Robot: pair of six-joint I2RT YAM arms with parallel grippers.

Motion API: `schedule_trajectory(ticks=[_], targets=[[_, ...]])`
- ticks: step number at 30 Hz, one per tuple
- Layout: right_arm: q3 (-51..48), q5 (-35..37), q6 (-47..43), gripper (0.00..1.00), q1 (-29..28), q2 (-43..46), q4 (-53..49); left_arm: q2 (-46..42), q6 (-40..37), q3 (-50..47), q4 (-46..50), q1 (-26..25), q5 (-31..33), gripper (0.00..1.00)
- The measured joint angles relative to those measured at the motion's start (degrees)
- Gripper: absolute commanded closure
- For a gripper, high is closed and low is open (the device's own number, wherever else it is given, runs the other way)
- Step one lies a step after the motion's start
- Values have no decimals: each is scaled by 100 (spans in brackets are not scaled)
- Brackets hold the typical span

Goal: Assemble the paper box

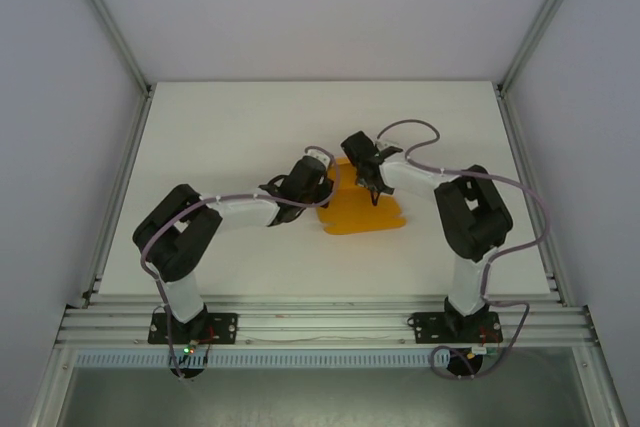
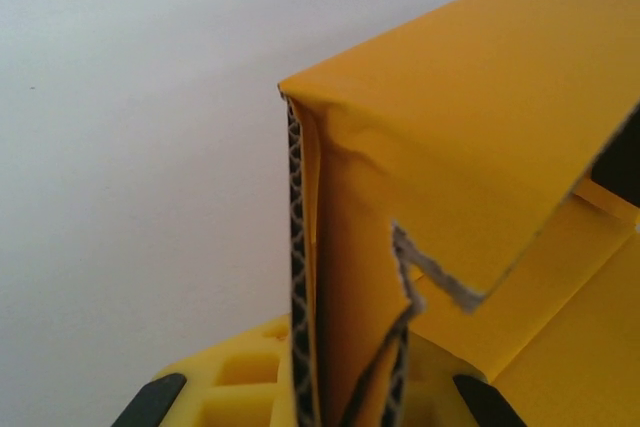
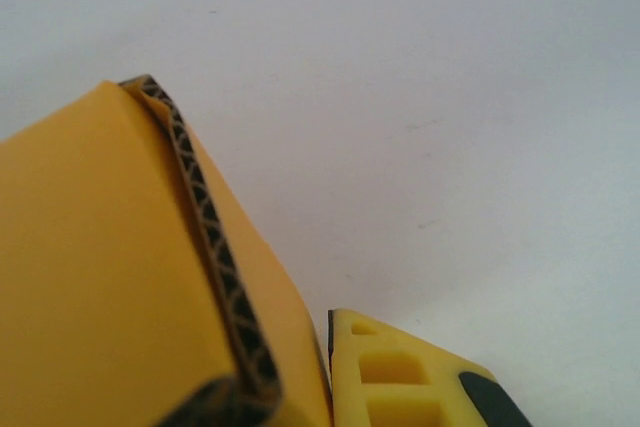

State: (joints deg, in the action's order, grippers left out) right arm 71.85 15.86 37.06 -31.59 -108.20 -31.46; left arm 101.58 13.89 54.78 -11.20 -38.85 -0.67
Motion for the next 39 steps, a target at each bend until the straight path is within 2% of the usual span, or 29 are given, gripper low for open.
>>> schedule_trajectory(ticks=[6, 11, 12, 13, 15, 18, 21, 22, 24, 25, 28, 34, 37, 39], targets=[[267, 407, 581, 100, -107, -201, -538, 0, 74, -7, -15, -55, -101, 100], [-90, 520, 354, 100, -118, -48, 70, 0, 103, -4, -17, -55, -101, 100], [-293, 520, 129, 97, -118, 52, 404, 0, 101, -2, -24, -55, -96, 100], [-535, 479, -140, 87, -118, 173, 809, 0, 101, 2, -22, -55, -79, 100], [-1117, 212, -793, 82, -92, 466, 1764, 0, 103, 2, 0, -50, 15, 100], [-1917, -667, -1635, 72, 181, 866, 3119, -59, 101, 0, 98, -22, 153, 100], [-2441, -1530, -2120, 70, 448, 1097, 3978, -140, 96, 0, 210, 24, 232, 100], [-2511, -1729, -2251, 65, 494, 1141, 4094, -153, 94, 0, 251, 35, 269, 100], [-2581, -2057, -2496, 45, 581, 1246, 4181, -179, 98, -9, 308, 68, 339, 100], [-2599, -2190, -2557, 39, 621, 1303, 4183, -190, 98, -11, 330, 87, 376, 100], [-2605, -2496, -2756, 28, 715, 1539, 4181, -203, 79, -28, 470, 140, 448, 100], [-2621, -2841, -2938, 18, 737, 2133, 4061, -203, 81, -63, 501, 151, 516, 100], [-2712, -2824, -2966, 15, 739, 2470, 4002, -203, 79, -63, 496, 151, 551, 100], [-2736, -2673, -2944, 9, 739, 2697, 3936, -203, 76, -66, 498, 151, 546, 100]])
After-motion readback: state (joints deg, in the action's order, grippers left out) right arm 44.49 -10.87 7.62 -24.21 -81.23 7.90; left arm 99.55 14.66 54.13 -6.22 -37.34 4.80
